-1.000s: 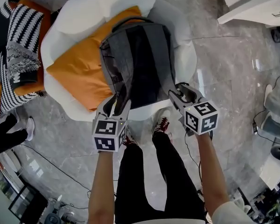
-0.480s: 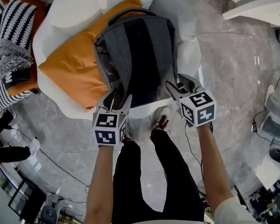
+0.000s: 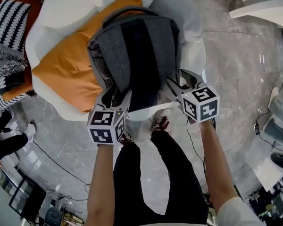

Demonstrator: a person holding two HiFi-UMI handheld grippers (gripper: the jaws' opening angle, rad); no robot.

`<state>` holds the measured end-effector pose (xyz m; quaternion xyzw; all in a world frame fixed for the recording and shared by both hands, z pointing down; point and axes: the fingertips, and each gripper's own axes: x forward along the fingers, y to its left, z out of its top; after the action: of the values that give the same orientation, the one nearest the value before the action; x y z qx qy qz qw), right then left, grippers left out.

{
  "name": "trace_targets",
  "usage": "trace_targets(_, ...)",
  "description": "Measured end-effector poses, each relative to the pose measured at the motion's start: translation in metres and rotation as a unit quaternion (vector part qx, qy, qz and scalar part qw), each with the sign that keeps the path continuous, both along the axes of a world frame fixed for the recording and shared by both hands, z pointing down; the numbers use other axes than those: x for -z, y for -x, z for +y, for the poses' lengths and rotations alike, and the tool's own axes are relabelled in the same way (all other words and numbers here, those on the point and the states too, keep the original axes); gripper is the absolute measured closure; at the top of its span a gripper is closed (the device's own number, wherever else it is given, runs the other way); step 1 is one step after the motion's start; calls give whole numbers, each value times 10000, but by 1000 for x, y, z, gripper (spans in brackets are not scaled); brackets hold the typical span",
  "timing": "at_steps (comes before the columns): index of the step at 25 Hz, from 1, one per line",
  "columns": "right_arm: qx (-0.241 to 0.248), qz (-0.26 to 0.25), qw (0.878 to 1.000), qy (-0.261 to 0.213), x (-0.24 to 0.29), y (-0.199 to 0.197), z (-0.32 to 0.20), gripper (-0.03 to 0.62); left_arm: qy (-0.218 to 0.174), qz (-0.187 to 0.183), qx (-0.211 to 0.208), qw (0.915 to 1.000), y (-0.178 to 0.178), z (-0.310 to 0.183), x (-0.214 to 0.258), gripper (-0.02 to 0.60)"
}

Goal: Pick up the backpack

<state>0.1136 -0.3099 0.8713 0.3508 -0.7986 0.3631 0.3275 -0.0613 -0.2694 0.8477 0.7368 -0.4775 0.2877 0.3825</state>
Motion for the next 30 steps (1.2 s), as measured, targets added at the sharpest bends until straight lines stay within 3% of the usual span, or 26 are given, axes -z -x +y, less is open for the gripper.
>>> trace_targets(7,35,-365,9992,152,-11,9,-7,387,88,71,-7,9999,-8,-4,-13,341)
trace_targets(15,527,-656,9962,209,-17,34,-6,387,115,74,7,9999,-14,-9,-25,341)
trace_targets(25,643,-610,9955,327,-23,40,0,387,173,416,251,9987,-19,-17,-28,342)
trace_targets(30,501,-615,9957,476,-27,42,1,388,240,480,257,9982,-13,-15,-24,385)
